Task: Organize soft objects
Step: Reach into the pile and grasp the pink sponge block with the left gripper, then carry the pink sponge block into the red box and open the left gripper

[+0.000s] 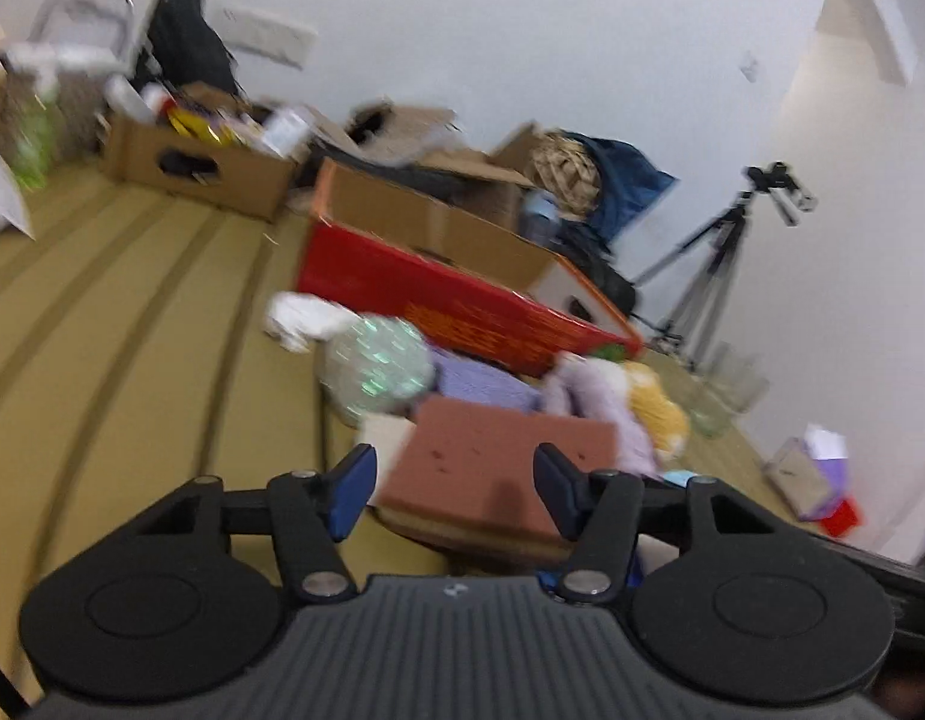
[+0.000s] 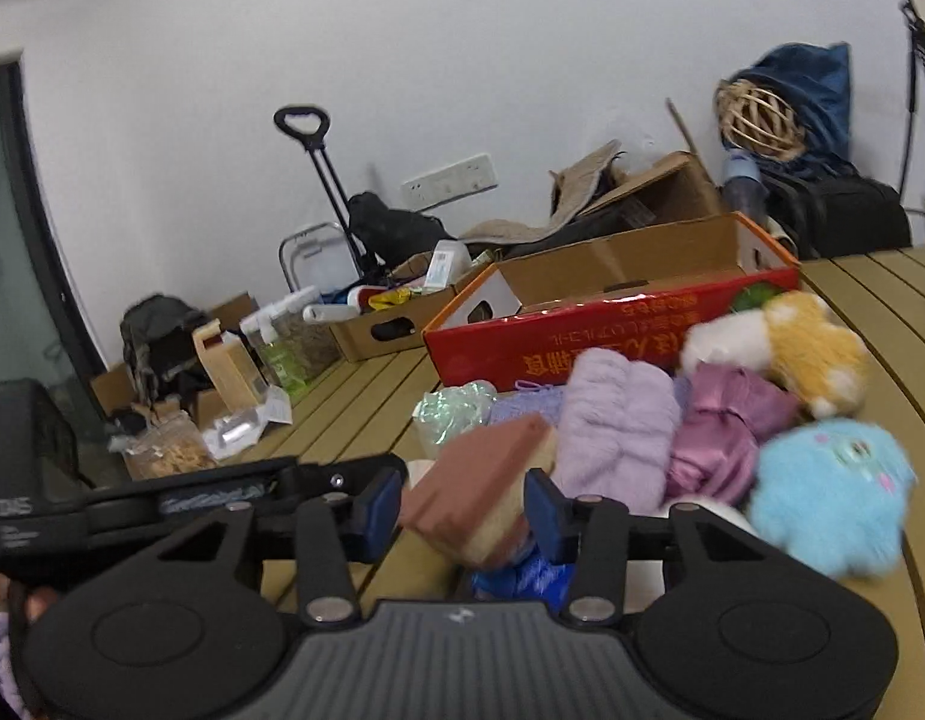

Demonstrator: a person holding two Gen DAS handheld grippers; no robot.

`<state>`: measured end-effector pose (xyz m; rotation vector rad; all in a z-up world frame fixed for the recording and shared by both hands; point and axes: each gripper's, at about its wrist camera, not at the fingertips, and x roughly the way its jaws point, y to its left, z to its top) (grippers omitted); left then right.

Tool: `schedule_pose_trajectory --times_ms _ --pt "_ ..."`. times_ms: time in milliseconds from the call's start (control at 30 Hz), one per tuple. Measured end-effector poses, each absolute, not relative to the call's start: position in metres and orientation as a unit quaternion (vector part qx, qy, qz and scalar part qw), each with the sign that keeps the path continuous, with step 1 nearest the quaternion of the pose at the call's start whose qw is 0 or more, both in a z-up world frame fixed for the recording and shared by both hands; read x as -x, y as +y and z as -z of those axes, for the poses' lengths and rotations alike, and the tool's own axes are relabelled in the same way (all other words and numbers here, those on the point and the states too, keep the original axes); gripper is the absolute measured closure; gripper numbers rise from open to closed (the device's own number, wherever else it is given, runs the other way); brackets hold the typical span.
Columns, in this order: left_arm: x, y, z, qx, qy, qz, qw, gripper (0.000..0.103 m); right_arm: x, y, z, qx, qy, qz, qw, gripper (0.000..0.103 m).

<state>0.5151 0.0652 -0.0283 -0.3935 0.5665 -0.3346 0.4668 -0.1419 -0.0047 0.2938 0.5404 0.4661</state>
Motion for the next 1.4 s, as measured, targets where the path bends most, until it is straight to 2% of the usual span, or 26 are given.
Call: schedule_pose_trajectory --times_ms 33,100,200,333,467,500,567,600,667,700,833,967,1000,1133,1333,1400 --pt "-0.517 0.063 0.030 0.191 0.284 0.159 0.926 0.053 -0.475 -0.138 0.009 -0.140 0.264 -0.227 0.927 0.067" --pt "-0.521 0.059 0.032 0.183 0.282 0.145 0.931 0.053 -0.490 -0.137 0.021 -0.151 0.265 -0.223 0.926 0.079" --pt "-0.526 0.059 0.037 0.182 0.287 0.120 0.933 0.052 -0.503 -0.143 0.039 -0.188 0.275 -0.226 0.915 0.081" --pt "-0.528 0.066 0.042 0.173 0.273 0.090 0.942 0.047 -0.507 -0.139 0.045 -0.165 0.269 -0.222 0.923 0.085" --pt "-0.531 0.082 0.041 0.213 0.255 0.067 0.941 0.042 -0.509 -0.147 0.048 -0.181 0.267 -0.224 0.920 0.090" --pt "-0.533 0.083 0.042 0.221 0.259 0.073 0.937 0.043 -0.509 -0.148 0.048 -0.183 0.269 -0.225 0.919 0.090" --pt "-0.538 0.077 0.043 0.220 0.269 0.090 0.933 0.051 -0.509 -0.146 0.048 -0.178 0.269 -0.224 0.919 0.090" --pt "-0.538 0.072 0.043 0.214 0.271 0.106 0.933 0.061 -0.509 -0.144 0.047 -0.169 0.272 -0.225 0.920 0.087" --pt "-0.535 0.064 0.042 0.190 0.266 0.102 0.940 0.062 -0.509 -0.137 0.047 -0.148 0.276 -0.228 0.922 0.078" --pt "-0.535 0.060 0.042 0.172 0.268 0.098 0.943 0.067 -0.509 -0.135 0.046 -0.141 0.275 -0.231 0.922 0.074" --pt "-0.529 0.060 0.042 0.167 0.268 0.097 0.944 0.078 -0.511 -0.132 0.046 -0.134 0.276 -0.224 0.925 0.075" --pt "-0.518 0.059 0.044 0.166 0.268 0.101 0.944 0.078 -0.512 -0.132 0.045 -0.140 0.279 -0.218 0.925 0.072" --pt "-0.515 0.057 0.043 0.167 0.268 0.102 0.943 0.078 -0.512 -0.132 0.044 -0.144 0.281 -0.216 0.924 0.076" --pt "-0.503 0.059 0.031 0.186 0.251 0.112 0.943 0.078 -0.507 -0.137 0.030 -0.160 0.274 -0.206 0.926 0.079" --pt "-0.532 0.065 -0.029 0.197 0.210 0.128 0.949 0.078 -0.527 -0.147 -0.033 -0.177 0.224 -0.229 0.930 0.079" --pt "-0.570 0.064 -0.054 0.197 0.207 0.127 0.950 0.078 -0.559 -0.146 -0.055 -0.171 0.221 -0.241 0.930 0.073"
